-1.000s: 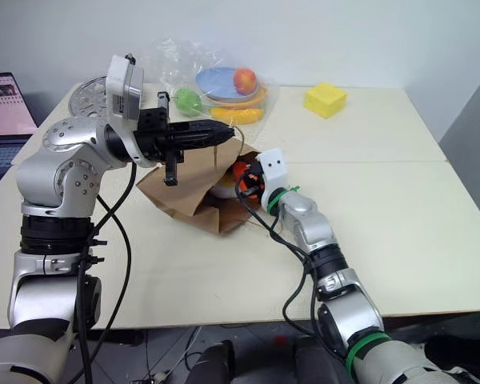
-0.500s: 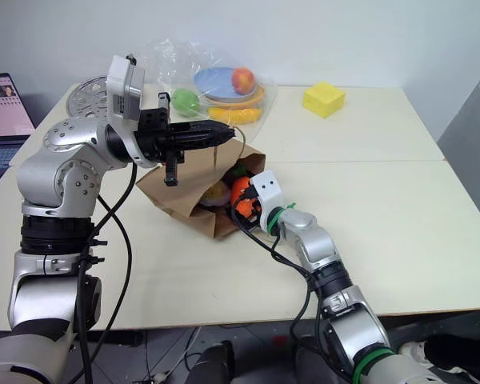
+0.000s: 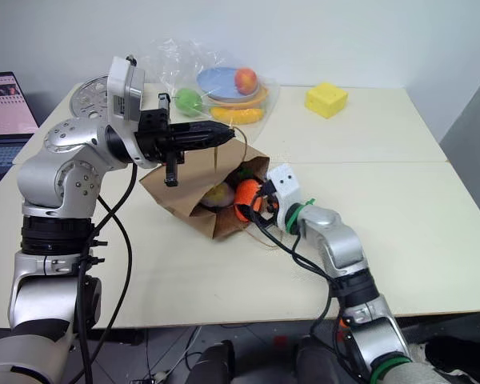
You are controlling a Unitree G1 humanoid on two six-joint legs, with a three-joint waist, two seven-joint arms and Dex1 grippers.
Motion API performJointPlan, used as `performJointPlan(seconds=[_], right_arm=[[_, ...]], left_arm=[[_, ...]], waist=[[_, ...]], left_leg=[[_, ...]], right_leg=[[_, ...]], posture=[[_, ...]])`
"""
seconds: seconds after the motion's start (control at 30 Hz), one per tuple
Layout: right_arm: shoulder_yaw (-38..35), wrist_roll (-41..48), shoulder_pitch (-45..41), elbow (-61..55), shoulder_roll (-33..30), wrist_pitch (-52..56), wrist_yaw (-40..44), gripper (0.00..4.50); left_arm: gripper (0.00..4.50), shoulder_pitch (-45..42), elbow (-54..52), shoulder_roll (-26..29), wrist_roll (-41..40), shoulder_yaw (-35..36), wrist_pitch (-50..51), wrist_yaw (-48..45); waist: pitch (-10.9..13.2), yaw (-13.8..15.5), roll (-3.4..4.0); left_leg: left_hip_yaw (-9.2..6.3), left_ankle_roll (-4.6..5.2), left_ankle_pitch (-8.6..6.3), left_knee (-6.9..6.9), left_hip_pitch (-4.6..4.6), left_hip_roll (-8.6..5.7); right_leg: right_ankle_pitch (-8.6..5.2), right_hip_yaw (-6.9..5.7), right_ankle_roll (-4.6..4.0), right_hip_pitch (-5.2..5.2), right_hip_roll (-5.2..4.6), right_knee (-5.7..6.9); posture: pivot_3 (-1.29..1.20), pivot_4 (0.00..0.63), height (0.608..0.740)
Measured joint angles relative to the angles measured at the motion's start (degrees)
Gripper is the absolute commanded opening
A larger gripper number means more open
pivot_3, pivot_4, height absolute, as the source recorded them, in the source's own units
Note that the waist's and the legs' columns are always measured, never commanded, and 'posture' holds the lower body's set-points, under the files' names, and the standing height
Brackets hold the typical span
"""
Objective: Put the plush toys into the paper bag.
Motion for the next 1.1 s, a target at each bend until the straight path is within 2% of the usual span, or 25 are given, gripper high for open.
performJointPlan(seconds=[0.27, 0.4, 0.5, 0.7, 0.83, 1.1], right_arm=[[-2.1, 6.4, 6.3, -17.2, -7.6, 9.4, 2.3, 4.48], [2.9, 6.7, 10.8, -22.6, -12.0, 10.5, 4.7, 4.48], [7.9, 5.6, 12.1, -22.2, -13.4, 9.9, 5.1, 4.48], [13.9, -2.0, 11.6, -14.2, -14.3, -0.3, 5.0, 4.48], [14.6, -3.9, 11.6, -11.1, -14.5, -4.4, 5.6, 3.56], [12.1, -5.5, 11.1, -8.0, -12.6, -6.8, 3.6, 0.57]], left_arm=[[0.00, 0.1, 0.0, 0.1, 0.0, -0.1, -0.4, 0.0], [0.00, 0.3, 0.0, 0.1, 0.0, -0.2, -0.5, 0.0], [0.00, 0.3, 0.1, 0.0, 0.0, -0.2, -0.6, -0.1], [0.00, 0.3, 0.1, 0.1, 0.0, -0.2, -0.7, -0.1], [0.00, 0.3, 0.1, 0.2, 0.0, -0.2, -0.7, 0.0], [0.00, 0.7, -0.3, 0.2, 0.0, -0.2, -0.7, 0.5]], waist=[[0.0, 0.1, 0.00], [0.0, 0.1, 0.00], [0.0, -0.1, -0.01], [0.0, 0.1, -0.02], [0.0, 0.1, -0.02], [0.0, 0.1, -0.02]], left_leg=[[0.00, 0.00, -0.01, -0.01, -0.02, 0.00], [0.02, 0.00, 0.00, 0.02, 0.00, 0.00], [0.04, 0.01, 0.00, 0.03, 0.02, 0.00], [0.04, 0.00, 0.00, 0.08, 0.01, 0.00], [0.03, 0.00, 0.00, 0.07, 0.01, 0.00], [0.02, 0.00, 0.00, 0.07, 0.01, 0.00]], right_leg=[[-0.01, 0.00, 0.01, 0.00, 0.00, -0.02], [-0.03, 0.02, 0.05, 0.01, 0.00, -0.03], [-0.06, 0.05, 0.10, 0.00, 0.00, -0.03], [-0.05, 0.04, 0.09, 0.03, 0.00, -0.05], [-0.04, 0.03, 0.07, 0.03, 0.00, -0.04], [-0.03, 0.03, 0.06, 0.03, 0.00, -0.03]], posture=[[0.00, 0.150, 0.740], [0.00, 0.150, 0.740], [0.00, 0.150, 0.740], [0.00, 0.150, 0.740], [0.00, 0.150, 0.740], [0.00, 0.150, 0.740]])
